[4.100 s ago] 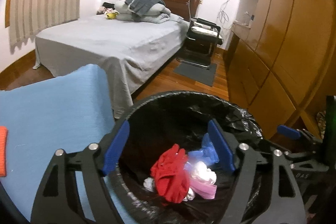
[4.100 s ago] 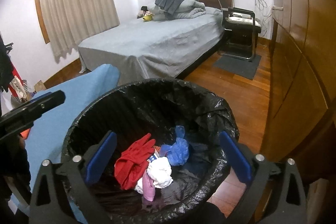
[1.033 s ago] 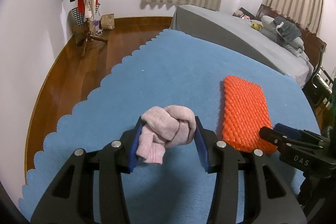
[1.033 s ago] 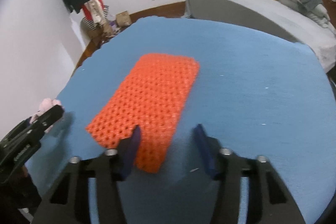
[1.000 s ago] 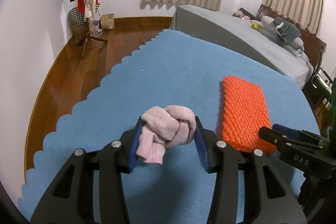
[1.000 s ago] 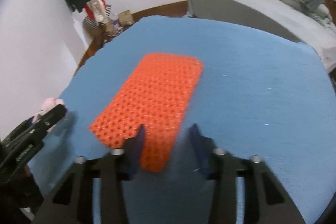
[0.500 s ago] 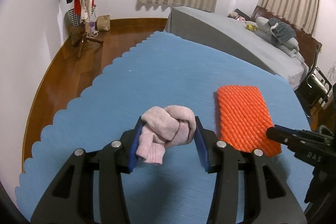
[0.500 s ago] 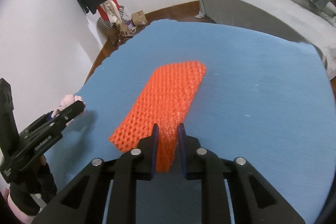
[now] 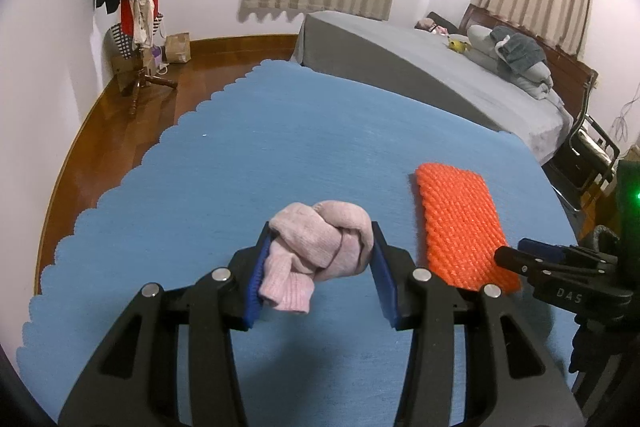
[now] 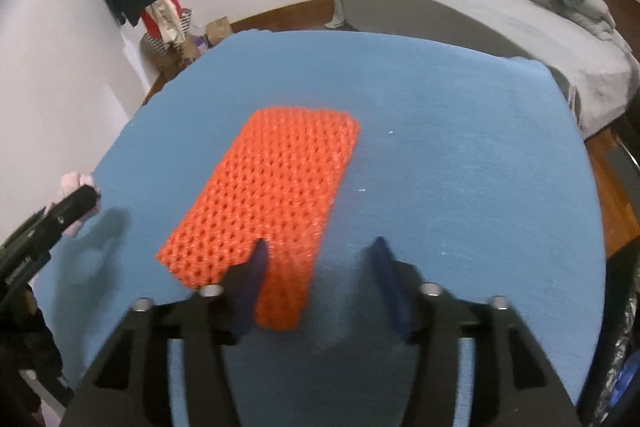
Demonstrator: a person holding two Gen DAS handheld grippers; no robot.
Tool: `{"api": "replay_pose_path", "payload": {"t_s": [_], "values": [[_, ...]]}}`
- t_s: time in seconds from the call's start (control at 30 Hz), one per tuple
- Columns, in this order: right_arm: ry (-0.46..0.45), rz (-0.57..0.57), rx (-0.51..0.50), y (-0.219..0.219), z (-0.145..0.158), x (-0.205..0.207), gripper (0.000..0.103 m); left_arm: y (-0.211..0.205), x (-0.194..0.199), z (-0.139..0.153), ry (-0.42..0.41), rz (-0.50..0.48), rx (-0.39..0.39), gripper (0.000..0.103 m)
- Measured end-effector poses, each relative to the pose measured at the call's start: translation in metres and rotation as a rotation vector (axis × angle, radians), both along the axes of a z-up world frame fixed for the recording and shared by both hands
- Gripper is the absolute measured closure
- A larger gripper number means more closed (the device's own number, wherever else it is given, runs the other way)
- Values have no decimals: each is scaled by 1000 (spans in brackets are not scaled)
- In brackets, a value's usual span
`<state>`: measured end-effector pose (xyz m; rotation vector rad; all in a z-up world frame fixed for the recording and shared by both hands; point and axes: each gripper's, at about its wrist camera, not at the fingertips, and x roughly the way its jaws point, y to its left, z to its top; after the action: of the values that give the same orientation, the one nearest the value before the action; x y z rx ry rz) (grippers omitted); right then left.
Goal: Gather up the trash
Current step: 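Grasp the orange mesh pad at its end with the right gripper while the left holds the sock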
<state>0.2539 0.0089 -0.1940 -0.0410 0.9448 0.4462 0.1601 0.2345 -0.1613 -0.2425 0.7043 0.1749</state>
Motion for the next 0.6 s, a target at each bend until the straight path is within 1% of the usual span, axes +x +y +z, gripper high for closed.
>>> {"api": "replay_pose_path", "payload": {"t_s": [0.03, 0.07, 0.1, 0.17, 0.3, 0.43, 0.6], "values": [[0, -12, 6, 1, 1, 0, 31, -1, 0, 0, -1, 2, 1, 59], [-1, -18, 11, 1, 1, -1, 29, 0, -1, 0, -1, 5, 3, 59], [-1, -26, 17, 3, 1, -1, 21, 0, 0, 0, -2, 9, 5, 59], [4, -41, 30, 5, 1, -3, 15, 2, -1, -1, -2, 19, 9, 59], [10, -52, 56, 17, 3, -2, 13, 11, -3, -1, -2, 44, 16, 59], [15, -57, 57, 35, 3, 2, 11, 18, -4, -1, -1, 58, 26, 59], [17, -86, 17, 50, -3, 8, 10, 23, -5, -3, -2, 69, 18, 59]]}}
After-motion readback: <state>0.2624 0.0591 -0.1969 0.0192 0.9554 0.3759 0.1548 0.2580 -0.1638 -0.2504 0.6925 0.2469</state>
